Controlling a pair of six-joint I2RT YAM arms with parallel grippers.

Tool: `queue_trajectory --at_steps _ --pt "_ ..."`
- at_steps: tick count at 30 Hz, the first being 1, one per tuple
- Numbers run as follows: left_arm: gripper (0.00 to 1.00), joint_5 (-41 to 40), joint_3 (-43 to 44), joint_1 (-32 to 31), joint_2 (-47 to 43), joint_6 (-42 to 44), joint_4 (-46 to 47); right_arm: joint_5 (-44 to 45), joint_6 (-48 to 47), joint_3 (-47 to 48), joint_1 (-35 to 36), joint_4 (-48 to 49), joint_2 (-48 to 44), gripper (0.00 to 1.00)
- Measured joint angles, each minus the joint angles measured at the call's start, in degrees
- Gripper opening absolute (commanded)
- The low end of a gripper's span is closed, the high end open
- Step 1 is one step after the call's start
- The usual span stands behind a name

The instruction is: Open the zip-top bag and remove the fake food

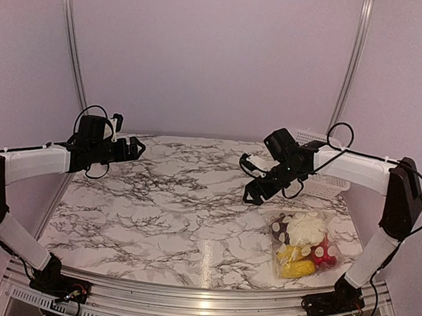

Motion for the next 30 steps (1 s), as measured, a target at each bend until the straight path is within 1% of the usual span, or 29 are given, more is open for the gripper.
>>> queue_trajectory --at_steps 4,11,17,18,21,24,25,29,30 --pt "0.99 0.6 0.0 0.0 0.5 0.2 0.0 3.5 -0.8 0.9 1.1 -4.0 3.5 0.83" --pt "0.99 0.9 0.0 -0.1 1.2 0.8 -0.3 7.6 -1.2 2.5 1.4 -9.9 6.9 0.82" --pt "0.99 1.1 0.0 -0.1 1.7 1.0 -0.4 11.4 -1.1 2.5 2.3 -12.9 8.2 0.75" --pt "0.99 1.2 0.0 -0.1 1.7 1.0 -0.4 12.0 -1.1 2.5 2.5 -13.2 8.5 0.72" --pt "0.99 1.5 0.0 -0.1 2.0 1.0 -0.4 13.6 -1.2 2.5 3.0 -13.5 9.4 0.63" --pt "0.99 1.7 0.0 -0.1 2.3 1.0 -0.4 15.0 -1.0 2.5 3.3 -13.6 10.4 0.51" --pt "0.99 1.7 0.0 -0.1 2.4 1.0 -0.4 15.3 -1.1 2.5 3.4 -13.6 10.7 0.45" --pt "0.99 1.8 0.0 -0.1 2.7 1.0 -0.4 16.9 -1.0 3.3 4.1 -13.9 12.3 0.01" --pt "0.99 1.8 0.0 -0.1 2.8 1.1 -0.4 17.3 -0.9 3.7 4.3 -13.9 12.7 0.0"
